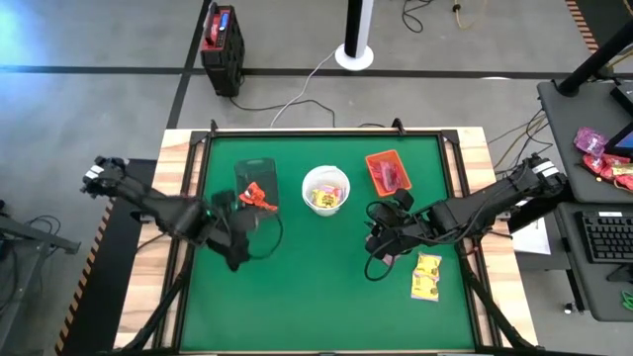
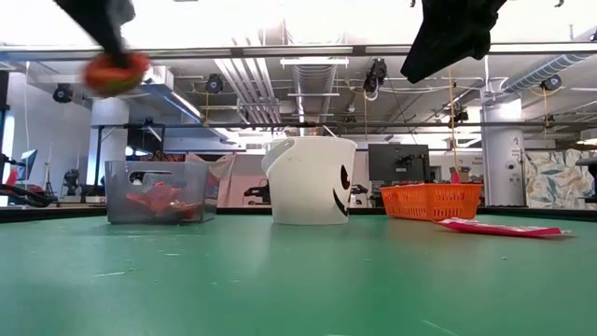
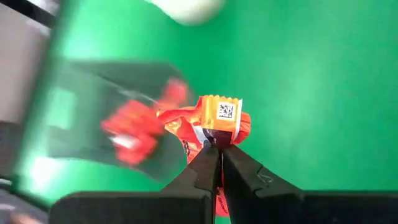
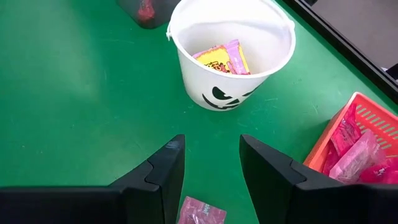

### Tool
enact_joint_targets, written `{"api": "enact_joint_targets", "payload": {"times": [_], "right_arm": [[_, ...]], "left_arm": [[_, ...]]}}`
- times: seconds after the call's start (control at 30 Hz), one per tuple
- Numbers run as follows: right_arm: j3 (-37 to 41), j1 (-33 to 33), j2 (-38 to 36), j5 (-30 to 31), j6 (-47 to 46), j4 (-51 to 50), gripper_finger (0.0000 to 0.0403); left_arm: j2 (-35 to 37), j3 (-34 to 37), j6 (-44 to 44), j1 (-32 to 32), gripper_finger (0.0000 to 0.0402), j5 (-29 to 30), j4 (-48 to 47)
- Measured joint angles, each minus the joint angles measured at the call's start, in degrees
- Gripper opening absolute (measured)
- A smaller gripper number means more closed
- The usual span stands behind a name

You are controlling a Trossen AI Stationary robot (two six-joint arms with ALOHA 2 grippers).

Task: Sort candy by brand, put in halloween buckets
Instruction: Put the orange chocolate into the black bin, then put the yellow candy into the white bucket

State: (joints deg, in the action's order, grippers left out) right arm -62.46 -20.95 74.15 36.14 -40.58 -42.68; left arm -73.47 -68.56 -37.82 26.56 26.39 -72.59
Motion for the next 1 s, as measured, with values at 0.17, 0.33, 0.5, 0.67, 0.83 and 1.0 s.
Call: {"api": "enact_joint_targets", "payload": {"times": [0.17,0.33,0.5,0.67,0.83,1.0], "right_arm": [[0.02,0.0,0.0,-0.01,-0.31,0.04,0.0146],[0.07,0.0,0.0,-0.04,-0.76,0.04,0.0146],[0.09,0.0,0.0,-0.15,-0.88,0.04,0.0146],[0.11,0.0,0.0,-0.21,-1.75,0.04,0.0146],[0.11,0.0,0.0,-1.45,-2.49,-0.28,0.0146],[0.11,0.2,0.0,-5.39,-5.86,-0.46,0.0146]], "left_arm": [[0.16,-1.5,13.37,-10.07,0.0,5.12,1.32],[-0.37,2.39,24.41,-23.15,0.0,4.38,5.2],[-0.35,8.13,34.48,-32.21,0.0016,-0.15,15.59],[-0.56,10.81,37.9,-36.73,0.0059,-3.01,20.38],[-0.68,11.3,38.86,-37.74,0.011,-2.9,20.22],[-0.6,10.49,37.82,-36.97,0.0147,-3.69,20.63]]}}
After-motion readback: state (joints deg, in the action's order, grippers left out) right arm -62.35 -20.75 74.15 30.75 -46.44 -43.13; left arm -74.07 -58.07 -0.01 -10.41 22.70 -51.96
